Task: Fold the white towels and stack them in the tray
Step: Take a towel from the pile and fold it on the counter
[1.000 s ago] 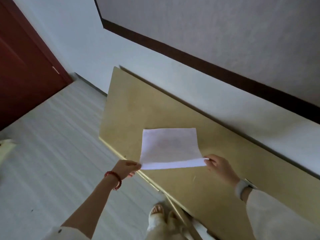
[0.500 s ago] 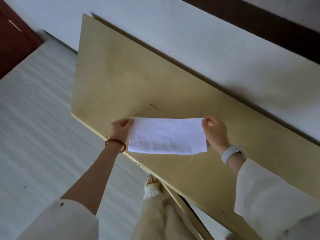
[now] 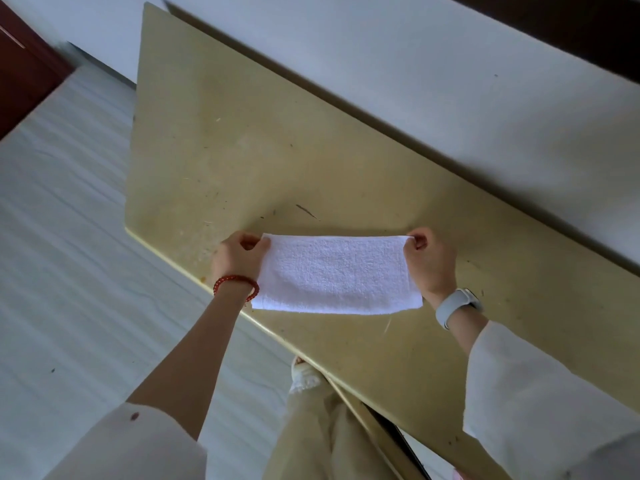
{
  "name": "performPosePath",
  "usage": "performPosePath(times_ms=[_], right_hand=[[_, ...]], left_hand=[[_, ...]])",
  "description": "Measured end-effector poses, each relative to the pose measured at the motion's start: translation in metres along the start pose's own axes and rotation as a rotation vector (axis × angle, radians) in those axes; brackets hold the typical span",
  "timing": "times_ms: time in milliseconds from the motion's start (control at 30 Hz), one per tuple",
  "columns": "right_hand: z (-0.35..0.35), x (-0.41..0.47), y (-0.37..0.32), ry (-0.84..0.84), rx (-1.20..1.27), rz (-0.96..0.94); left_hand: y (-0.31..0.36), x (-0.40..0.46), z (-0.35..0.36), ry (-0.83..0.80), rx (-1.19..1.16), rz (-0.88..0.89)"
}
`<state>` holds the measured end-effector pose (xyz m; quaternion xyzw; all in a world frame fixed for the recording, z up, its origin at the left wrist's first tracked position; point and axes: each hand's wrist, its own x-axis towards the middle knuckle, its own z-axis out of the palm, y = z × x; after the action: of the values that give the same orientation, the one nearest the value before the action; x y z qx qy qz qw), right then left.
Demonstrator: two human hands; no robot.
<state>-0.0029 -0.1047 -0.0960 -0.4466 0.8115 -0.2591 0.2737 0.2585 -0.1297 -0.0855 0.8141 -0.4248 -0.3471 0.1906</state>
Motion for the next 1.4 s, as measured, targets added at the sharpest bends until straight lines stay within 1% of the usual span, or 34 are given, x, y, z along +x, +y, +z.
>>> performPosePath(times_ms=[100, 133, 167, 200, 233, 267, 300, 333, 367, 433, 533, 667, 733, 800, 933, 1000, 1100, 1200, 1267, 1333, 1400], right_hand=[[0.002, 0.003, 0.002, 0.003, -0.03, -0.014], [0.001, 0.001, 0.002, 0.03, -0.052, -0.043], [0.0, -0.003, 0.001, 0.086, -0.107, -0.116], [-0.001, -0.009, 0.0, 0.146, -0.186, -0.223], [-0.001, -0.016, -0.001, 0.19, -0.258, -0.347], [0.0, -0.025, -0.005, 0.193, -0.31, -0.462], [0.004, -0.035, -0.009, 0.157, -0.358, -0.558], [0.012, -0.043, -0.01, 0.098, -0.41, -0.634], [0.023, -0.05, -0.01, 0.032, -0.464, -0.687], [0.045, -0.058, -0.008, -0.084, -0.571, -0.697], [0.057, -0.053, 0.0, -0.176, -0.64, -0.632], [0.045, -0.041, 0.015, -0.156, -0.678, -0.652], [0.038, -0.036, 0.02, -0.12, -0.695, -0.611], [0.03, -0.032, 0.026, -0.117, -0.713, -0.577], [0.015, -0.028, 0.032, -0.212, -0.735, -0.587], [0.014, -0.033, 0.028, -0.226, -0.738, -0.525], [0.016, -0.053, 0.024, -0.24, -0.769, -0.414], [0.013, -0.078, 0.023, -0.263, -0.793, -0.344], [0.008, -0.096, 0.02, -0.254, -0.832, -0.382], [0.0, -0.106, 0.016, -0.222, -0.832, -0.447], [-0.005, -0.102, 0.01, -0.158, -0.764, -0.497]], left_hand=[[0.004, -0.002, 0.001, 0.015, 0.068, 0.012], [0.005, -0.004, 0.001, 0.047, 0.084, 0.037], [0.004, -0.007, 0.002, 0.11, 0.104, 0.12], [0.003, -0.012, 0.003, 0.189, 0.133, 0.272], [0.001, -0.018, 0.006, 0.265, 0.17, 0.464], [-0.001, -0.026, 0.011, 0.315, 0.215, 0.643], [-0.004, -0.034, 0.018, 0.307, 0.281, 0.782], [-0.008, -0.041, 0.027, 0.257, 0.367, 0.876], [-0.013, -0.047, 0.037, 0.19, 0.456, 0.922], [-0.022, -0.053, 0.054, 0.067, 0.612, 0.903], [-0.032, -0.045, 0.062, -0.022, 0.764, 0.795], [-0.036, -0.039, 0.053, -0.021, 0.839, 0.725], [-0.042, -0.037, 0.047, -0.024, 0.854, 0.716], [-0.048, -0.033, 0.04, -0.032, 0.854, 0.739], [-0.052, -0.026, 0.025, -0.082, 0.926, 0.828], [-0.047, -0.021, 0.02, -0.112, 0.995, 0.832], [-0.037, -0.009, 0.013, -0.138, 1.052, 0.794], [-0.027, 0.005, 0.006, -0.171, 1.076, 0.726], [-0.022, 0.014, 0.001, -0.175, 1.073, 0.677], [-0.019, 0.019, -0.001, -0.121, 1.014, 0.659], [-0.017, 0.014, -0.003, -0.104, 0.901, 0.519]])
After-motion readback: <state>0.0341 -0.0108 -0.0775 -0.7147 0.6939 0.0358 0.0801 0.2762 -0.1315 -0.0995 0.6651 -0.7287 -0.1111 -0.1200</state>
